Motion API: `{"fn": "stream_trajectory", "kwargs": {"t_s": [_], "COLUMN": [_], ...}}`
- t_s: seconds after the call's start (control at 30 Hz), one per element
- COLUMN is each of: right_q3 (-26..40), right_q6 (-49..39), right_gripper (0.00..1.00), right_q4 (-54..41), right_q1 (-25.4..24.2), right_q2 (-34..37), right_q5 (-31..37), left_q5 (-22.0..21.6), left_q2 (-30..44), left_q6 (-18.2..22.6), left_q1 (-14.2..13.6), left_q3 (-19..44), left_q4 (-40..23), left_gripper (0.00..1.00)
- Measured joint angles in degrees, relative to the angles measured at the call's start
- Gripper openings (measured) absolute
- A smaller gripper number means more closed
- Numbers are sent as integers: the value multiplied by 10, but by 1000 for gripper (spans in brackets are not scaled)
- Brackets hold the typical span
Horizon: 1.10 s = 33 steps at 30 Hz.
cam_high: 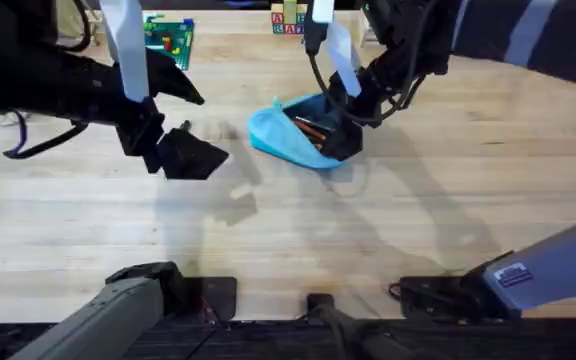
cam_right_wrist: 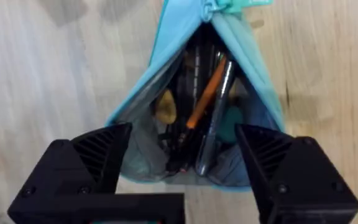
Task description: Unzip the bag, pick up the pens from the table one at a time and place them inside, then zip the bag closed.
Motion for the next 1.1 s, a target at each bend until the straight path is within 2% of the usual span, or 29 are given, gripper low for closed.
{"fn": "stream_trajectory", "kwargs": {"t_s": [0.27,0.4,0.43,0.5,0.8,0.9,1.1], "right_q3": [14,21,22,22,22,22,22], "right_q6": [36,44,47,47,104,140,244], "right_gripper": [997,997,997,997,997,997,998], "right_q4": [-35,-61,-90,-122,-199,-207,-218], "right_q1": [0,0,0,0,0,0,0], "right_q2": [-50,-100,-145,-185,-274,-299,-337], "right_q5": [-1,-1,-1,-1,-1,-1,54], "left_q5": [-3,-5,-9,-11,-19,-38,-102], "left_q2": [0,0,0,0,0,0,0], "left_q6": [0,0,0,0,-1,-26,-134], "left_q1": [0,0,0,0,0,0,0], "left_q3": [0,0,0,0,0,0,0], "left_q4": [0,-2,-2,-2,7,29,77], "left_gripper": [993,993,993,993,993,993,993]}}
